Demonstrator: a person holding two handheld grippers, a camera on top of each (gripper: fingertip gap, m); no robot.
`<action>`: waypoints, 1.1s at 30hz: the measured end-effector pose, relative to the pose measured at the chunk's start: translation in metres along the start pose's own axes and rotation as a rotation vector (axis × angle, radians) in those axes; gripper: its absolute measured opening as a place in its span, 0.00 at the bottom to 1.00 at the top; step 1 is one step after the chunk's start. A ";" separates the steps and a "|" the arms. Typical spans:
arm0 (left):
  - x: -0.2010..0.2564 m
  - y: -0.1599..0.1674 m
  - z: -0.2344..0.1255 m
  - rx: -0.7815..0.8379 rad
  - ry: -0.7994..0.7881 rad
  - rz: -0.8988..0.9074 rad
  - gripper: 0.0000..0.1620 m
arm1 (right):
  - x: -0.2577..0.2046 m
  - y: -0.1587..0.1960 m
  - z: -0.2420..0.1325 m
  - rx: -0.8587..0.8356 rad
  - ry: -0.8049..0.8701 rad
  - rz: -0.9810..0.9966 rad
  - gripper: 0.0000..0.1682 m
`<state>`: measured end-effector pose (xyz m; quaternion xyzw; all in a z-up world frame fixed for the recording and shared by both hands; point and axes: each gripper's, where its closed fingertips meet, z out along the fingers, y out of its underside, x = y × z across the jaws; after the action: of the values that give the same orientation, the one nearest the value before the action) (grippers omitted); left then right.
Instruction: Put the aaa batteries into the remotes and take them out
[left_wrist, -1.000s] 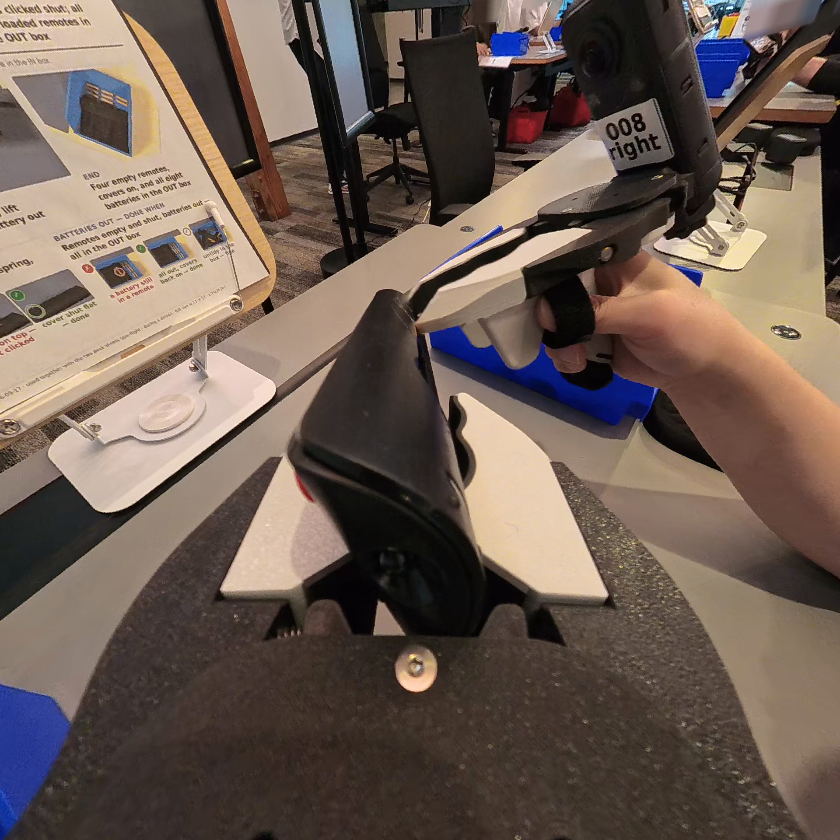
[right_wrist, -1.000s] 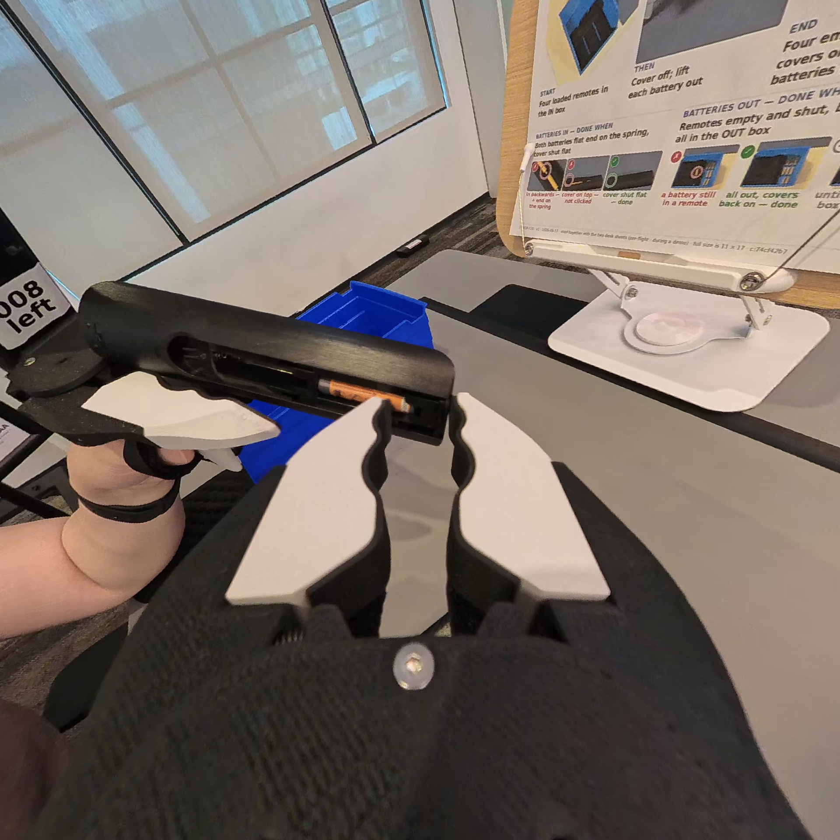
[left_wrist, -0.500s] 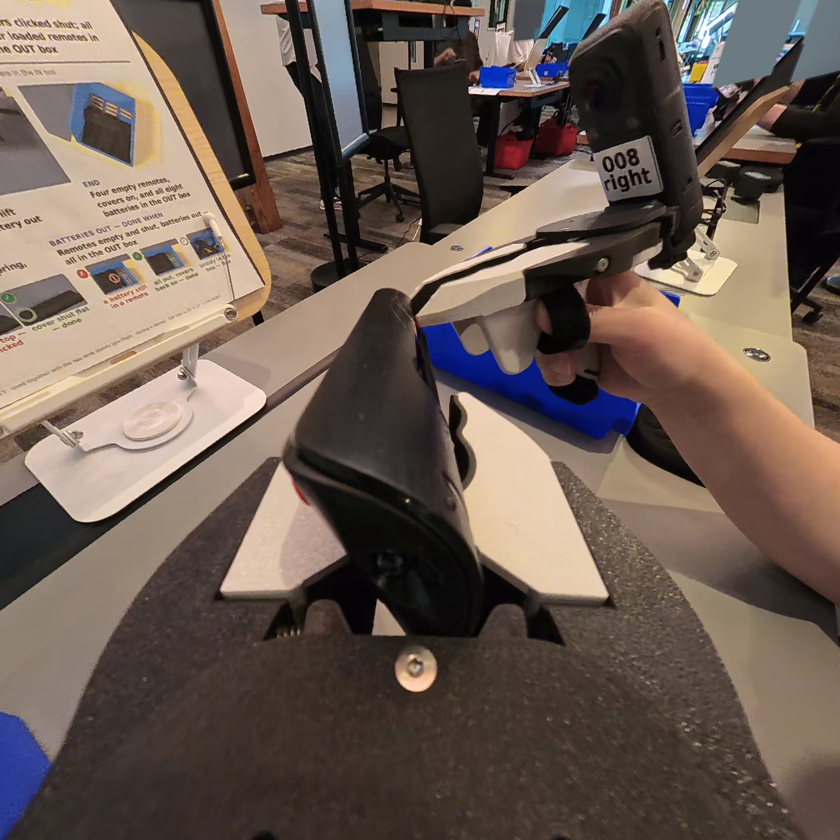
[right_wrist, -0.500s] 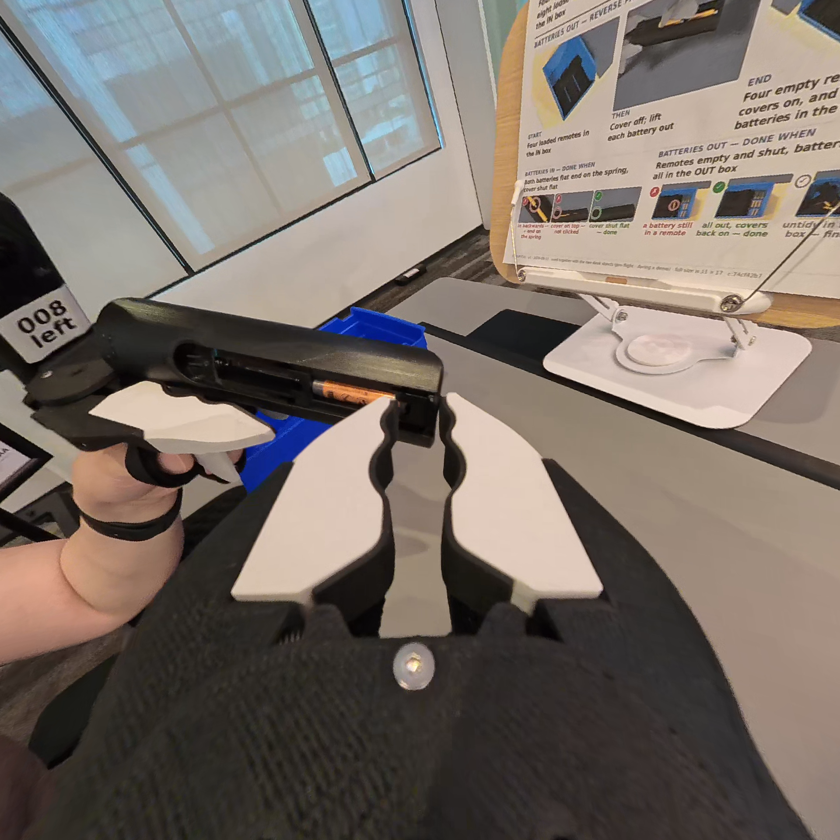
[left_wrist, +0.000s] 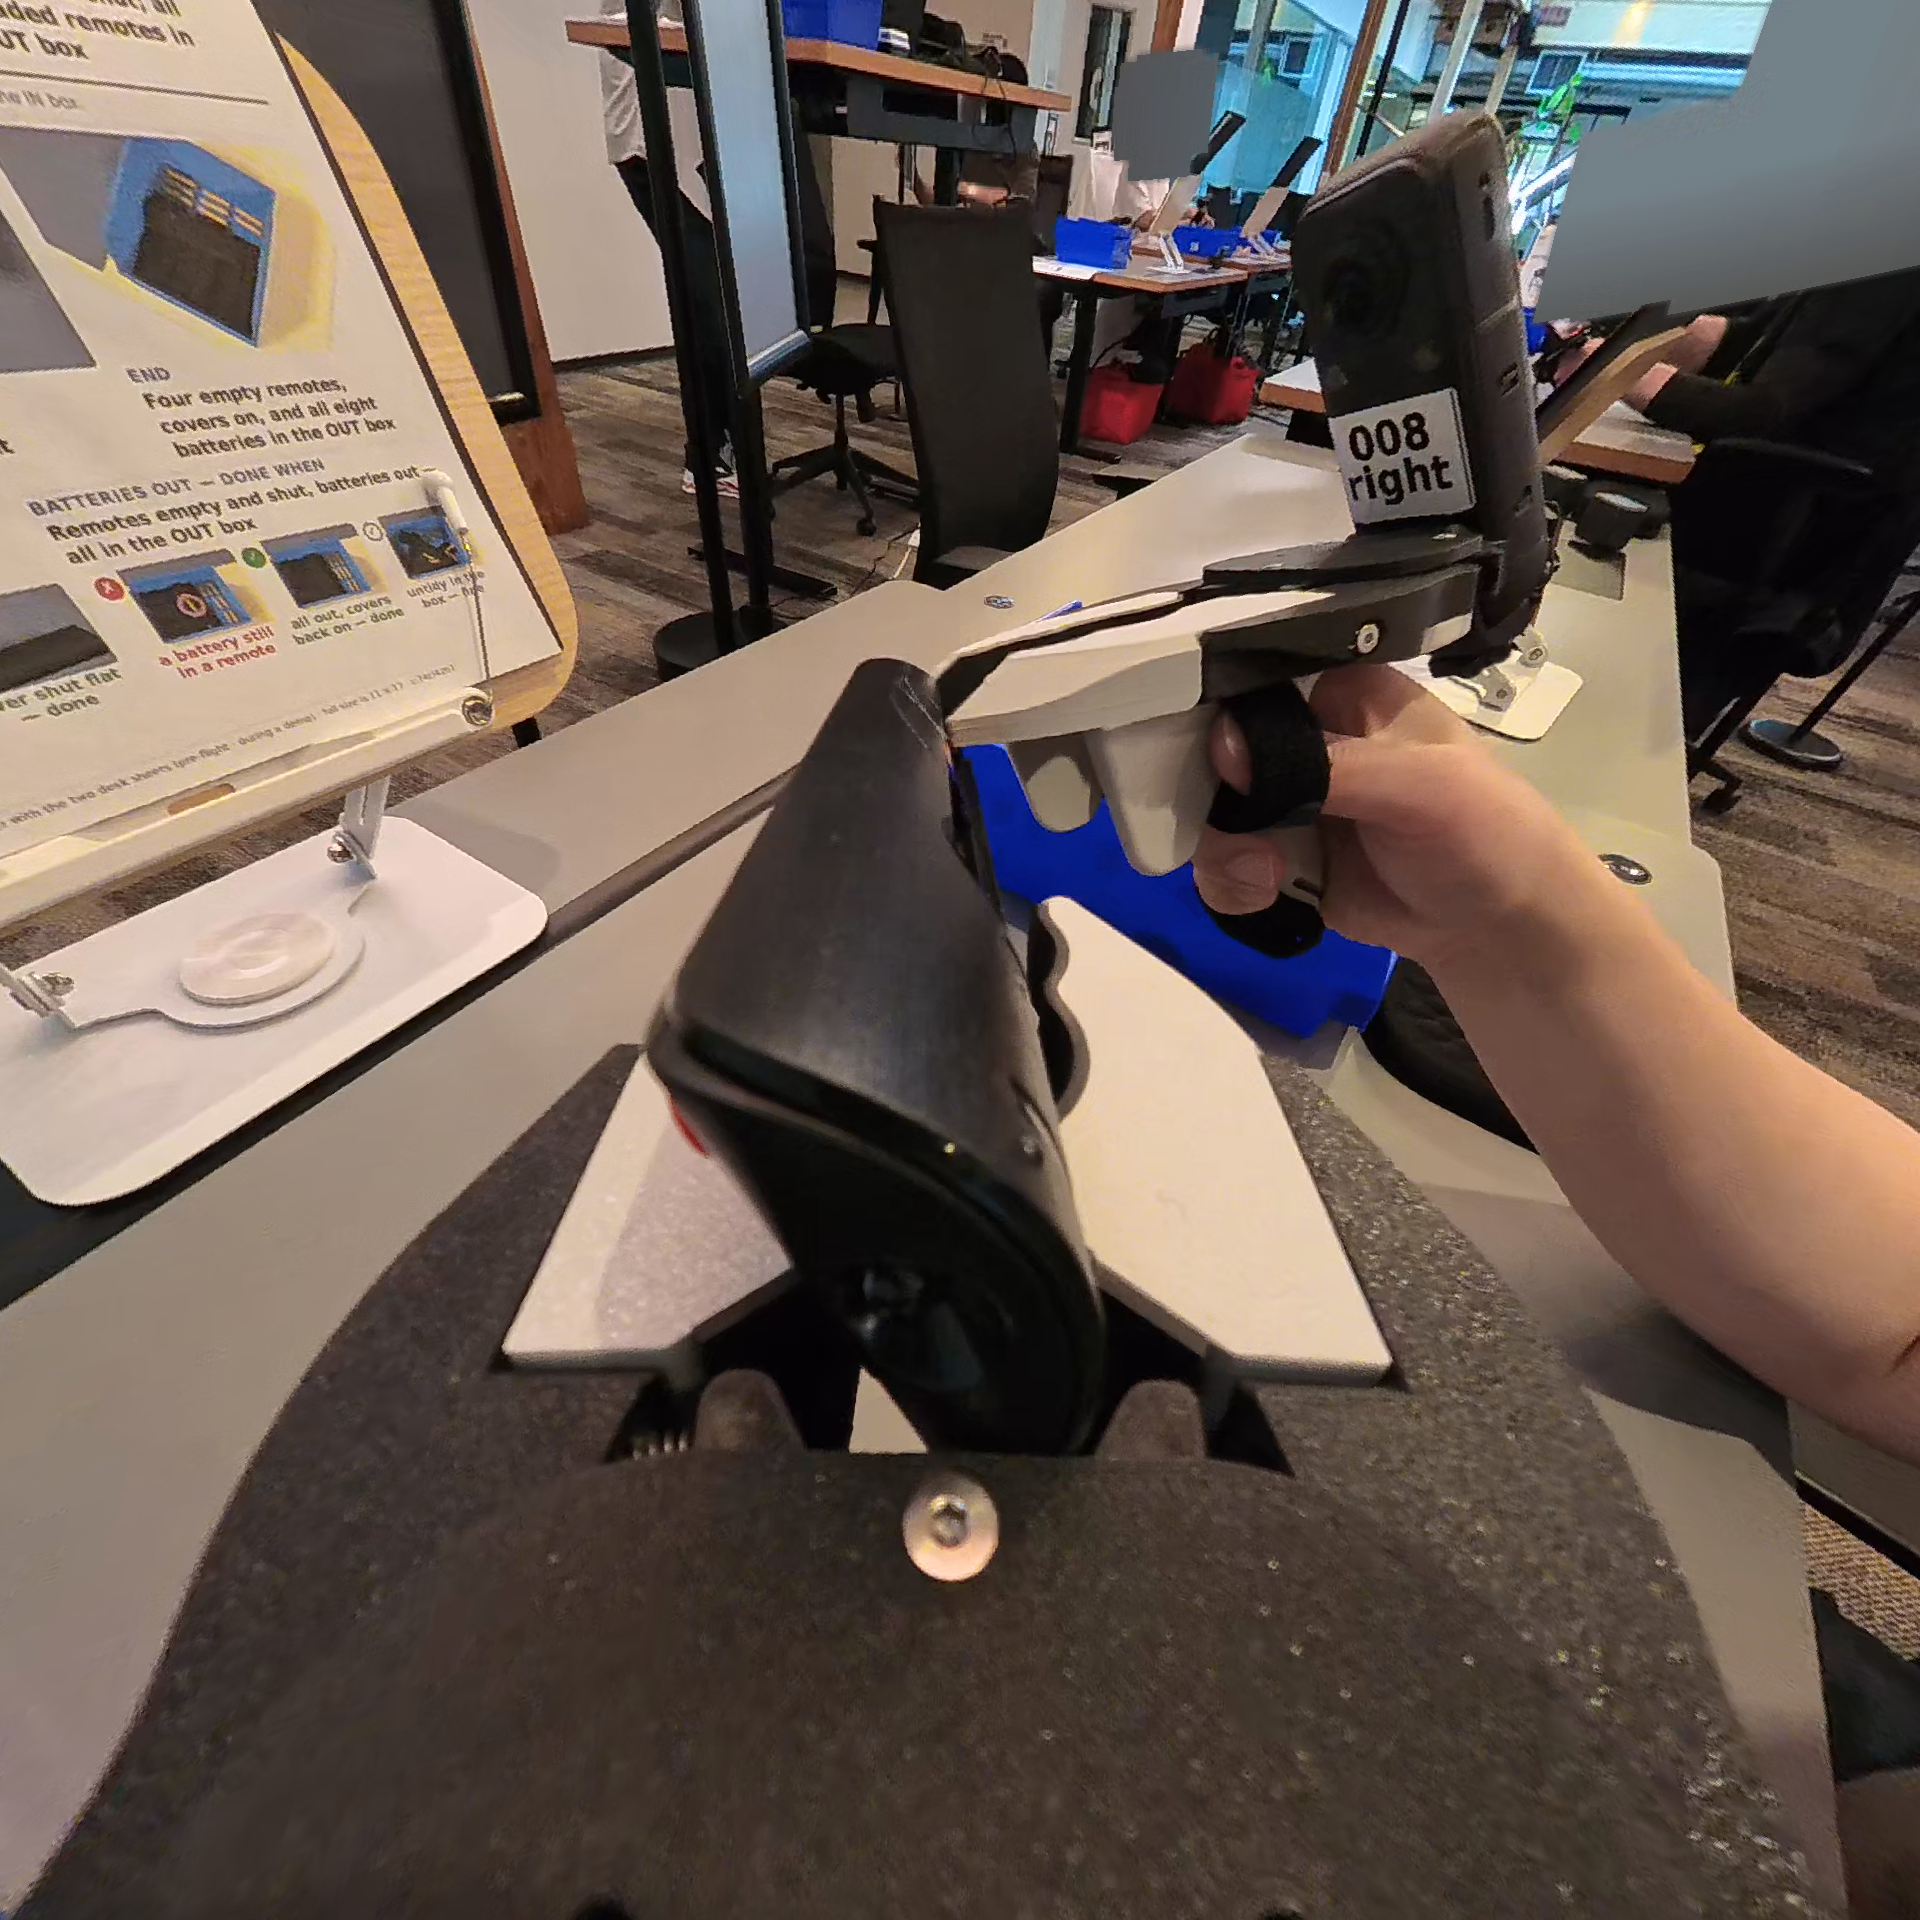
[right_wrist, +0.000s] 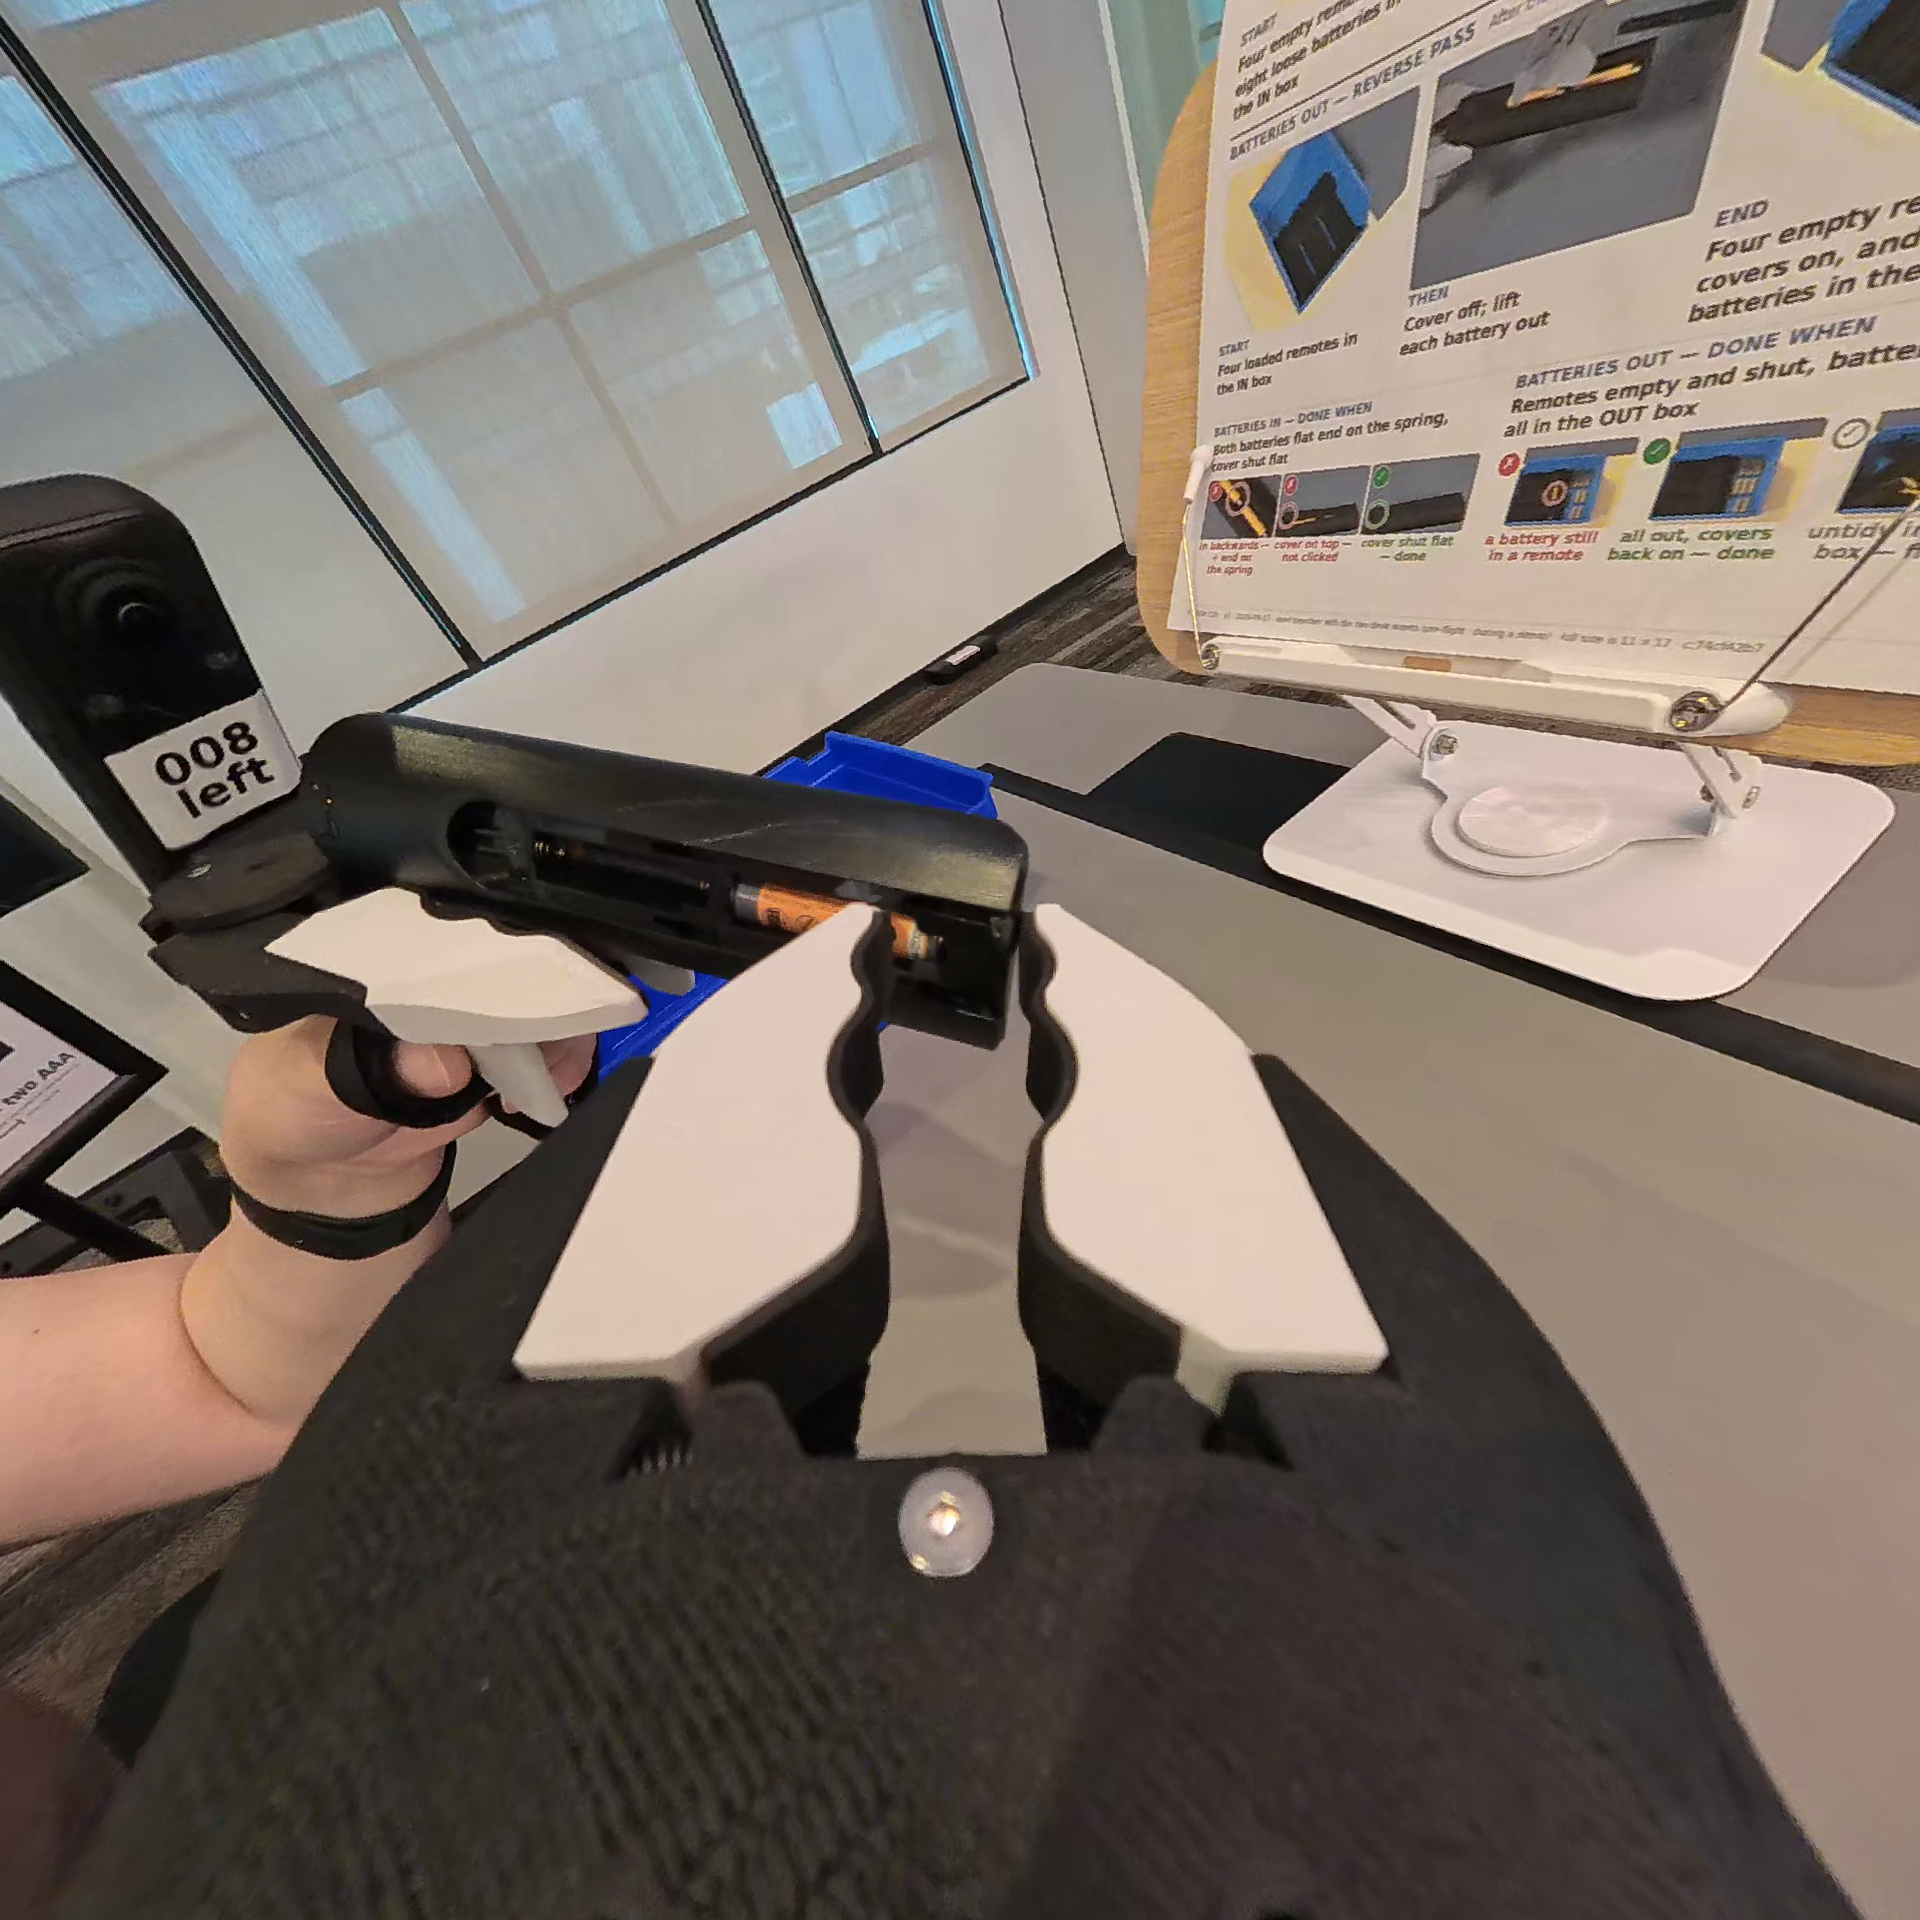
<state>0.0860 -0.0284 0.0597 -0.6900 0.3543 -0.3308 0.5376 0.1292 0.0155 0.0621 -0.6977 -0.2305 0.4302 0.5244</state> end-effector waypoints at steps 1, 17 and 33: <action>0.000 0.000 0.000 -0.002 -0.003 0.005 0.17 | 0.000 0.000 0.000 -0.002 0.003 -0.004 0.15; 0.000 0.000 0.000 -0.005 -0.028 0.013 0.16 | 0.000 0.002 0.000 -0.042 0.079 -0.117 0.15; -0.003 -0.004 -0.002 0.025 -0.037 -0.028 0.16 | 0.004 0.002 0.001 -0.046 0.134 -0.153 0.11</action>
<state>0.0835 -0.0258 0.0634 -0.6940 0.3305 -0.3300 0.5480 0.1299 0.0182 0.0586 -0.7172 -0.2575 0.3356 0.5538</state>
